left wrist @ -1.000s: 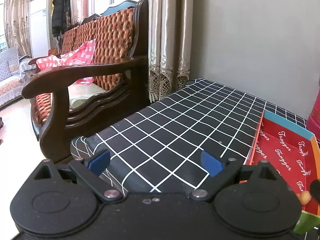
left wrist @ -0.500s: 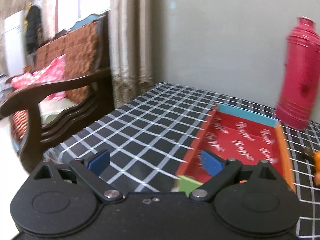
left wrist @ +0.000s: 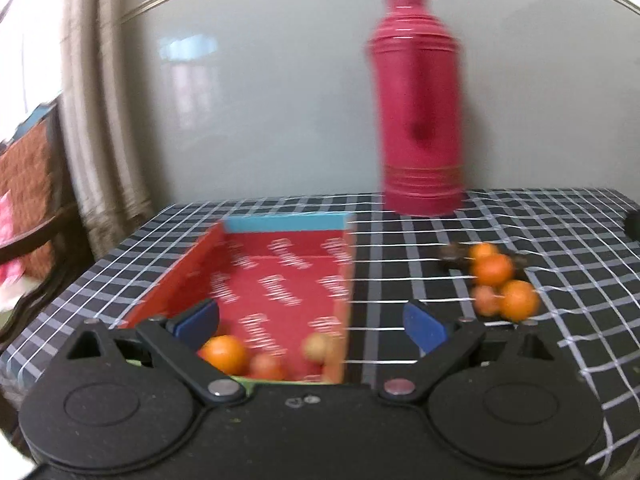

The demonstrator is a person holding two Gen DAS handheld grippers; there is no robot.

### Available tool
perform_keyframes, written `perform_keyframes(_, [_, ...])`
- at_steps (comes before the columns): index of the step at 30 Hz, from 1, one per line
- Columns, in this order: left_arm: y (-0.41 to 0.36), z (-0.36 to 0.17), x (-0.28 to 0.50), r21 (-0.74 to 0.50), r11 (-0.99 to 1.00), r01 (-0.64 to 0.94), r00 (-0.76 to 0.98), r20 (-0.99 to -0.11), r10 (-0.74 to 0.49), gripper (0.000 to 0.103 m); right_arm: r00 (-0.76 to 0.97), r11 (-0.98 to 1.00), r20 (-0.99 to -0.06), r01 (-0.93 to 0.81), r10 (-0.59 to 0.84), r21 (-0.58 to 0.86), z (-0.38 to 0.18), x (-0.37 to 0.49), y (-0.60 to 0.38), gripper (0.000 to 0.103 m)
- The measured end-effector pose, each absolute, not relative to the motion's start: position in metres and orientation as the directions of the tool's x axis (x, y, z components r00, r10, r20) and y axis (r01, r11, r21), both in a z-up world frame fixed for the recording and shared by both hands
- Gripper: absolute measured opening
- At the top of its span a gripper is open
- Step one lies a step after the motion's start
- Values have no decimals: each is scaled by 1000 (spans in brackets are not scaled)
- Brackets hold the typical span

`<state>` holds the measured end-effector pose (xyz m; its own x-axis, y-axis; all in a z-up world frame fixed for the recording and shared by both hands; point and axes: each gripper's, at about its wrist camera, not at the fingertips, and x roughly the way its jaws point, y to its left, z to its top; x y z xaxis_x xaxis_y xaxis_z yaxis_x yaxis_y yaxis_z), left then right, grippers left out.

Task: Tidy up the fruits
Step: 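Grasp another orange with the left tool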

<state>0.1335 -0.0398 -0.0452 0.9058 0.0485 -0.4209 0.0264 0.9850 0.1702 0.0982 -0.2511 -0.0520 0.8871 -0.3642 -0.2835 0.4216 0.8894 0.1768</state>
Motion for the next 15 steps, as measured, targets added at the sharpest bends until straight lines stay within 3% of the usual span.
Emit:
perform_keyframes(9, [-114, -63, 135, 235, 957, 172, 913, -403, -65, 92, 778, 779, -289, 611, -558, 138, -53, 75, -289, 103])
perform_keyframes(15, [-144, -75, 143, 237, 946, 221, 900, -424, -104, 81, 757, 759, -272, 639, -594, 124, -54, 64, -308, 103])
